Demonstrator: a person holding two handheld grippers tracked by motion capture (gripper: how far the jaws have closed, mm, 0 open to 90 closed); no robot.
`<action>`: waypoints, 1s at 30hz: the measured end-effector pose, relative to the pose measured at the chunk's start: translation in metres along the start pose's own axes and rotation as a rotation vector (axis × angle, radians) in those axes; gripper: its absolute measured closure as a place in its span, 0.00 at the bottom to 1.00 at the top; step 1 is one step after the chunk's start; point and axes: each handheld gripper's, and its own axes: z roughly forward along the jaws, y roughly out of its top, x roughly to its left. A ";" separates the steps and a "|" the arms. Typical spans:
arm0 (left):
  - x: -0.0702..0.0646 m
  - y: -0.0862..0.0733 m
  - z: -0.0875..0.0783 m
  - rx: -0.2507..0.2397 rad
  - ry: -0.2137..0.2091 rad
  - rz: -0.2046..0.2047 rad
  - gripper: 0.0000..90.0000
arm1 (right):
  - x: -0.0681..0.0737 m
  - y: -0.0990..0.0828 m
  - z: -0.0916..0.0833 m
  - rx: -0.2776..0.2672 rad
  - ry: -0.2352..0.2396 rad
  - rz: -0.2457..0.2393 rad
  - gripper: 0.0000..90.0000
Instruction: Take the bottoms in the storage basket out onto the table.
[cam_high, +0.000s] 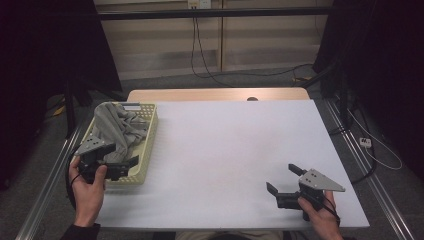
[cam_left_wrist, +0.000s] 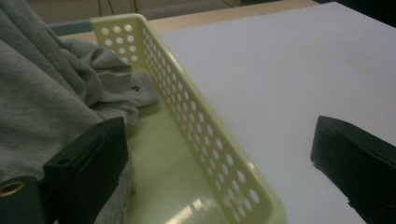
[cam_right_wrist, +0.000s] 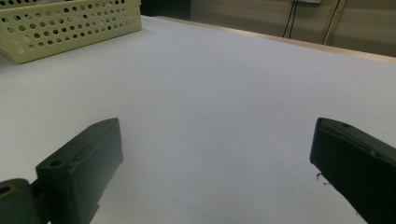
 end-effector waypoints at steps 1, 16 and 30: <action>0.002 0.001 0.001 -0.003 0.002 -0.003 0.05 | 0.000 0.000 0.000 0.002 0.001 0.000 0.03; 0.027 0.019 0.021 0.042 0.045 -0.015 0.07 | 0.000 -0.001 0.002 0.012 0.006 0.000 0.03; 0.052 0.038 0.034 0.080 0.154 -0.036 0.10 | 0.001 -0.001 0.003 0.020 0.014 -0.003 0.03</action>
